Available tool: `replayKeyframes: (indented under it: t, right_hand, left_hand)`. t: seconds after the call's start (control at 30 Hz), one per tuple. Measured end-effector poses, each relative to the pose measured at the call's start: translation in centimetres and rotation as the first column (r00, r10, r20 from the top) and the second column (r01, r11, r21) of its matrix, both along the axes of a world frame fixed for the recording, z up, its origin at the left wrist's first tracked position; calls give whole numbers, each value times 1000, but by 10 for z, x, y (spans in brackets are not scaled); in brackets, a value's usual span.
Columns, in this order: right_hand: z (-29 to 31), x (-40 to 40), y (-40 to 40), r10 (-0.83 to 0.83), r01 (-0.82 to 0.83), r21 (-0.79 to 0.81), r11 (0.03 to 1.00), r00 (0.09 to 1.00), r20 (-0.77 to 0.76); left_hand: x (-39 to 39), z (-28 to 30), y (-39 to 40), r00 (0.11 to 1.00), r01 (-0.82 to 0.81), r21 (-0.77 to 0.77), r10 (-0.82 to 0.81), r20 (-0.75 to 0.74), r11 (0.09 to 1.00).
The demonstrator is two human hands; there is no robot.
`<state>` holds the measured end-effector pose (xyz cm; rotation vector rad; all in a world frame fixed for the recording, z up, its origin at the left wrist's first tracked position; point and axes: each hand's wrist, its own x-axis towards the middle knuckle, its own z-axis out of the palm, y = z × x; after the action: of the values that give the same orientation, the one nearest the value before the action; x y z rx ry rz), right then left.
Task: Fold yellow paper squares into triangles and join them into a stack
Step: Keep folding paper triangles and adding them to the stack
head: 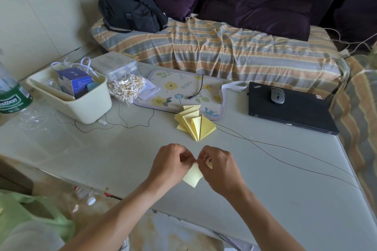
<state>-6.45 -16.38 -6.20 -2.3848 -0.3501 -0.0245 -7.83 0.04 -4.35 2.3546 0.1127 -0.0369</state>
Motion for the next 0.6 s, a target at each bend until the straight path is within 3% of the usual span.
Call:
replayKeyframes:
  t: [0.33, 0.6]
  right_hand:
    - [0, 3, -6, -100, 101, -25, 995, 995, 25]
    - [2, 1, -3, -16, 15, -35, 999, 1000, -21]
  left_hand:
    - [1, 1, 3, 997, -61, 28, 60, 39, 998]
    - [-1, 0, 1, 999, 15, 39, -17, 51, 999]
